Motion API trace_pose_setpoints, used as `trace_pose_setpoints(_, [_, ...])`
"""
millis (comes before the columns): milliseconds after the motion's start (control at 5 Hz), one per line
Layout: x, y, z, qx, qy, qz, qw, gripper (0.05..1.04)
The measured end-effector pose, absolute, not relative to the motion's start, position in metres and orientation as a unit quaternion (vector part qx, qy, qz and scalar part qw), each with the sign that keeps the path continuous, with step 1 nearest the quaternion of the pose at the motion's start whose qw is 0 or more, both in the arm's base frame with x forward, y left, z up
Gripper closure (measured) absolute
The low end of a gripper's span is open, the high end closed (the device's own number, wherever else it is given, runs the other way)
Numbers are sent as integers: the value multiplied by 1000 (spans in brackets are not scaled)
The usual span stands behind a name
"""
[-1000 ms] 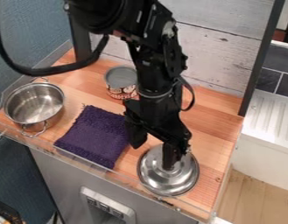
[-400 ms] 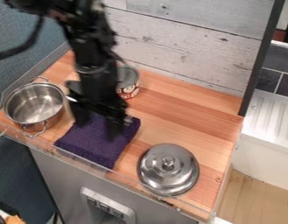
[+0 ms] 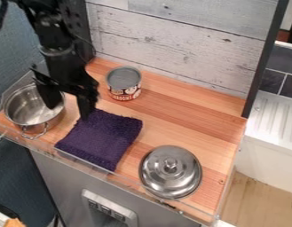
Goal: Move the silver pot from the bottom left side to the upper right side of the table
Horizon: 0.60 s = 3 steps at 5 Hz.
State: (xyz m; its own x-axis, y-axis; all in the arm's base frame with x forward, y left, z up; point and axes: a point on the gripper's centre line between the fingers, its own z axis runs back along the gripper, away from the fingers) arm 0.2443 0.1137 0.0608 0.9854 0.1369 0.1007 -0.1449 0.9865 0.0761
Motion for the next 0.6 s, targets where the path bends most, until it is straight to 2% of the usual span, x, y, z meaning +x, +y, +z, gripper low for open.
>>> trace_pose_setpoints(600, [265,152,26,78,-2,116,990,83])
